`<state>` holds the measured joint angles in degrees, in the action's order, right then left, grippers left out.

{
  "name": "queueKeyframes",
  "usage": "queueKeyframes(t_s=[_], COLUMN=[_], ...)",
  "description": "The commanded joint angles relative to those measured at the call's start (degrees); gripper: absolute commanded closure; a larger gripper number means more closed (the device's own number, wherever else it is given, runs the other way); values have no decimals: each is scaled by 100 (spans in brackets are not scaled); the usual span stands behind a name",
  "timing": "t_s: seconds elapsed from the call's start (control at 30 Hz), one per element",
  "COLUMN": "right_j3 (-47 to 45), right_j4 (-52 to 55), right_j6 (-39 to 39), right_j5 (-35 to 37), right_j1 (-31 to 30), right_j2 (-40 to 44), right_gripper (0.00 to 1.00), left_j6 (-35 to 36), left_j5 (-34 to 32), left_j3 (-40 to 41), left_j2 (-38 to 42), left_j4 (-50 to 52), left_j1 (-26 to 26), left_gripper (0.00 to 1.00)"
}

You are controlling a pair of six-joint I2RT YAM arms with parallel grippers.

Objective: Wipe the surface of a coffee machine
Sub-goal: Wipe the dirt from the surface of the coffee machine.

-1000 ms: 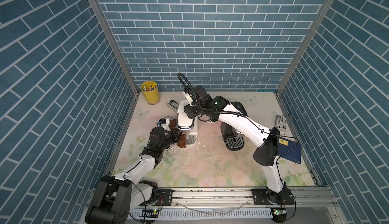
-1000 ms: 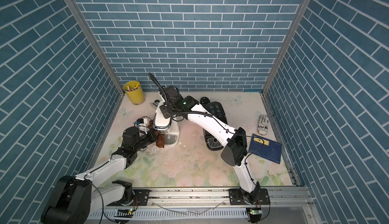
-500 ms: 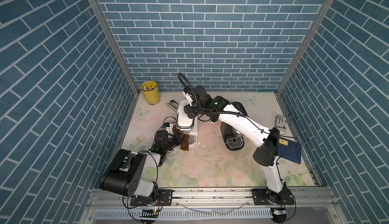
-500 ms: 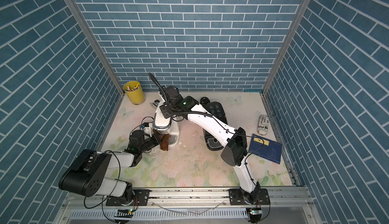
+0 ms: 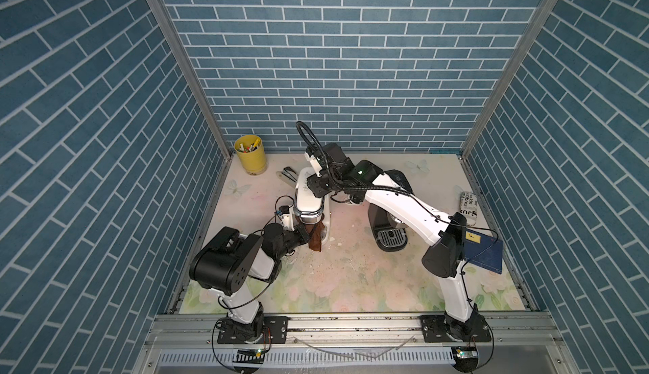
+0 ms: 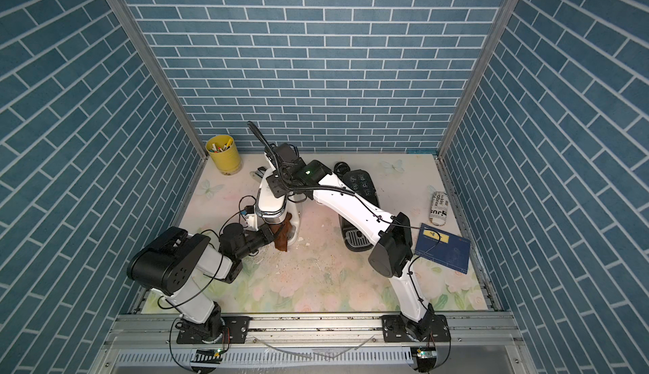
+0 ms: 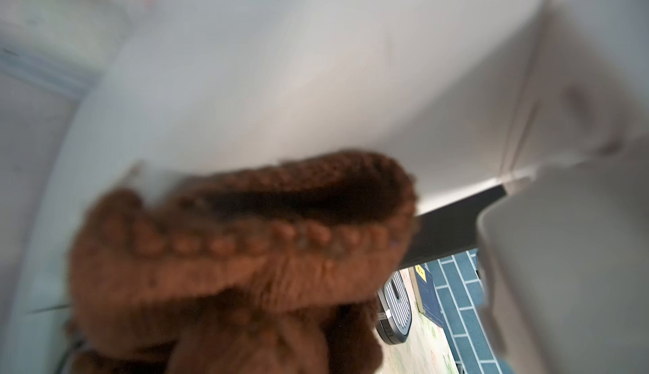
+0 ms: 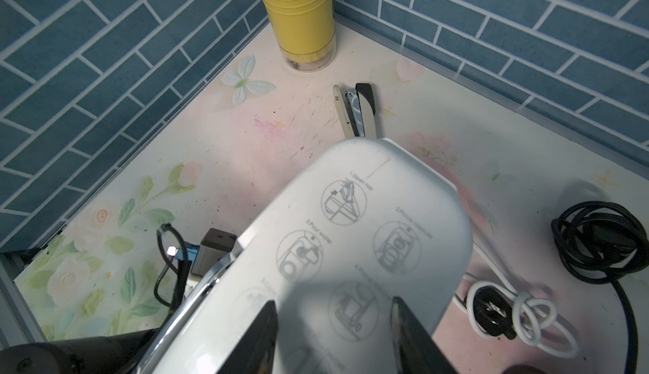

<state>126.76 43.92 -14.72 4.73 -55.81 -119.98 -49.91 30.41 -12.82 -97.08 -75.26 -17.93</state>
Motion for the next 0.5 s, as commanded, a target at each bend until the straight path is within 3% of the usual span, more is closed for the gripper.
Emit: queueKeyframes(t_s=[0.0, 0.47], right_j3=[-170, -50], right_j4=[649, 710], right_j6=[-167, -171], right_j5=[-341, -369], right_j1=[-44, -44], right_j2=[-243, -298], right_gripper=[49, 50], left_j6=[130, -6], left_j5=[-156, -492], left_j3=[28, -7], left_j2=[11, 626], left_j4=[-541, -538], left_j1=[-192, -302], left_gripper=[100, 100])
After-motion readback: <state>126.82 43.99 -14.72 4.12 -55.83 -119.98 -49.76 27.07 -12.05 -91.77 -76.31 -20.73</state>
